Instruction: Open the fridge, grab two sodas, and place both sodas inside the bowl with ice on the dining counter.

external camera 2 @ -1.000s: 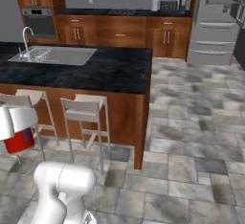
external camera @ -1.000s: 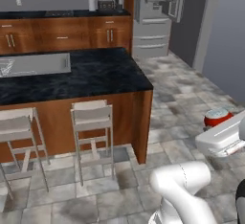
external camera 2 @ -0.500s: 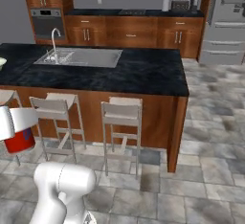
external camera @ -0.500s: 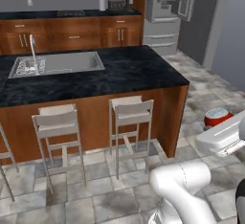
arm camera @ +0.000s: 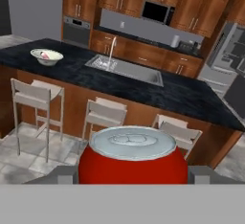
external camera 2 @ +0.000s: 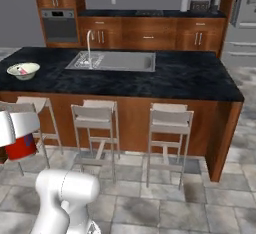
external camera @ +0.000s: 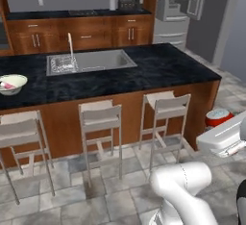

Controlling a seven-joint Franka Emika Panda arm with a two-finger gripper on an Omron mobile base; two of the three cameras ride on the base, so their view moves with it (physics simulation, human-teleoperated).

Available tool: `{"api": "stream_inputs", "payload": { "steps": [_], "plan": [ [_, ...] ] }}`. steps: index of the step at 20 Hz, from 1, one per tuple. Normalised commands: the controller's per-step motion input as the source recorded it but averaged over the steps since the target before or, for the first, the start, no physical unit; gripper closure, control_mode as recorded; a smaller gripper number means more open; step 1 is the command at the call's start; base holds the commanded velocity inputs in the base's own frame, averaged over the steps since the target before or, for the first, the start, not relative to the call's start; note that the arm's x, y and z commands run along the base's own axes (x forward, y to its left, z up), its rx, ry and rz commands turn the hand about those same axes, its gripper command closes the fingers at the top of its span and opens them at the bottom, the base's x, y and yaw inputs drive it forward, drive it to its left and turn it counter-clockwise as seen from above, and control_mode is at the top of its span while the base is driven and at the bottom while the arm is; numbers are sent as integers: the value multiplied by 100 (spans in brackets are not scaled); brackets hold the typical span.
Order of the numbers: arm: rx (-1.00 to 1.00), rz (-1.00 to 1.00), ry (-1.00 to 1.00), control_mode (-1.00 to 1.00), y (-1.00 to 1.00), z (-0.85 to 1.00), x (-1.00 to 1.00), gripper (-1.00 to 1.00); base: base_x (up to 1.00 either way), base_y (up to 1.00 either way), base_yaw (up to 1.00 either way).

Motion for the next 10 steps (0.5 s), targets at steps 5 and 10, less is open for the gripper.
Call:
{"api": "stream_inputs", "payload": {
  "steps": [5, 10],
  "plan": [
    [0, 0, 0, 100, 0, 0, 0, 100, 2, 100, -12],
    [0, 0, 0, 100, 0, 0, 0, 100, 22, 100, -10]
  ]
}}
